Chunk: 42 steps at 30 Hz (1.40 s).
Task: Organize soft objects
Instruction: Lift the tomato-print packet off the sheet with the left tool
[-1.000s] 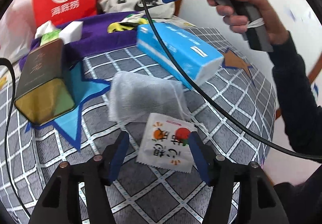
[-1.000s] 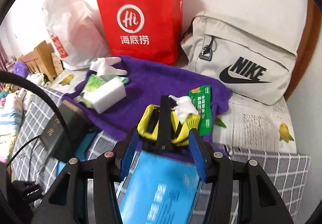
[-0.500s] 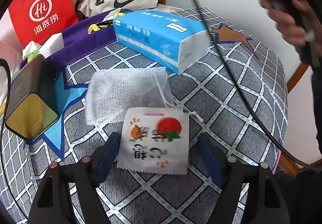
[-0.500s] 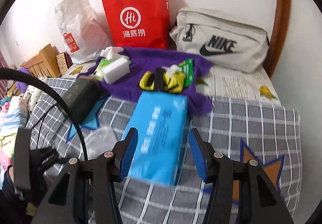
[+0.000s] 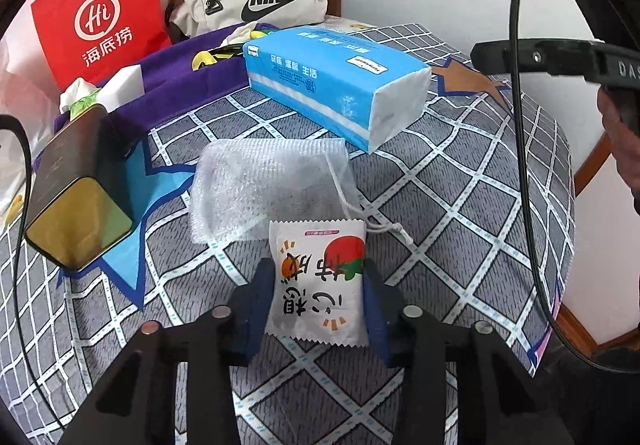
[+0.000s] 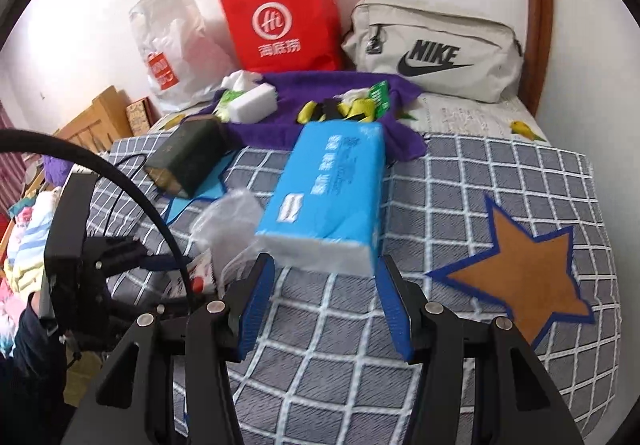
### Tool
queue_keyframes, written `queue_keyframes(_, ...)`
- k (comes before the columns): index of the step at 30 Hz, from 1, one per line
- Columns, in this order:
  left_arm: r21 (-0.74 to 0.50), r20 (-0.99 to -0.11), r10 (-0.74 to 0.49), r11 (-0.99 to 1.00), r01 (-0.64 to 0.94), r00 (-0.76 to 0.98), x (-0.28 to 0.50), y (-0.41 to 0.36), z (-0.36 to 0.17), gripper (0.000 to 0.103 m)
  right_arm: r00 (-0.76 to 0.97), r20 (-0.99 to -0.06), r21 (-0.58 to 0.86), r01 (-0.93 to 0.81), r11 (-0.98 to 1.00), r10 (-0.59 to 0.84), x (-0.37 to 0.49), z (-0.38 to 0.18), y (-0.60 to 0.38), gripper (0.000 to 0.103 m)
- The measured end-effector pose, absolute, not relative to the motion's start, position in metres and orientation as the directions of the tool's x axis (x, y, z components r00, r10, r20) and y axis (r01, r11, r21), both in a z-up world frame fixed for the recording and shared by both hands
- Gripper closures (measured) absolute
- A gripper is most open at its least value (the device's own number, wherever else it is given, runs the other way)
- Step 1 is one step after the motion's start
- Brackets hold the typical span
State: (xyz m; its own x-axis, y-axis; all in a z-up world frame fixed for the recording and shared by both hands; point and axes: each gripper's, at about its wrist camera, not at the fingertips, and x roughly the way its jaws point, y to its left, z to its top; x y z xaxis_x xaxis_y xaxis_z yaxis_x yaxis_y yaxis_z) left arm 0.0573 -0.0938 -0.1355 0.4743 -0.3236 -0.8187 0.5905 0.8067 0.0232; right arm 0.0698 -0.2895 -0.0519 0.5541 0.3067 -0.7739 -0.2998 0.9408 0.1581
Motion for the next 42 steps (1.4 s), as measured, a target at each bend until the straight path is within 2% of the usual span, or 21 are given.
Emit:
queue_keyframes(5, 0.026, -0.812, -0.311, 0.826, 0.563, 0.495, 0.053, -0.08, -0.131, 0.068, 0.532, -0.773, 0.161, -0.362, 0.918, 0.345, 0.06, -0.057, -0.264, 0.051)
queue_keyframes(17, 0.001, -0.797, -0.245, 0.914, 0.406, 0.552, 0.057, -0.01, -0.116, 0.068, 0.441, -0.811, 0.124, -0.511, 0.851, 0.383, 0.077, -0.078, -0.176, 0.05)
queue_keyframes(29, -0.046, -0.795, -0.277, 0.915, 0.402, 0.539, 0.064, -0.003, -0.122, 0.068, 0.394, -0.848, 0.143, -0.475, 0.868, 0.355, 0.102, -0.112, -0.153, 0.05)
queue_keyframes(35, -0.062, -0.79, -0.282, 0.92, 0.387, 0.545, 0.065, 0.003, -0.119, 0.068, 0.412, -0.857, 0.081, -0.485, 0.871, 0.309, 0.106, -0.121, -0.145, 0.05)
queue_keyframes(37, -0.07, -0.785, -0.284, 0.924, 0.376, 0.55, 0.068, 0.008, -0.114, 0.068, 0.417, -0.857, 0.076, -0.48, 0.874, 0.304, 0.106, -0.122, -0.146, 0.057)
queue_keyframes(39, -0.07, -0.781, -0.28, 0.928, 0.367, 0.558, 0.071, 0.013, -0.109, 0.068, 0.424, -0.858, 0.069, -0.464, 0.883, 0.29, 0.108, -0.122, -0.149, 0.077)
queue_keyframes(42, -0.063, -0.778, -0.259, 0.939, 0.339, 0.573, 0.083, 0.024, -0.098, 0.068, 0.412, -0.853, 0.11, -0.458, 0.882, 0.32, 0.109, -0.12, -0.155, 0.089)
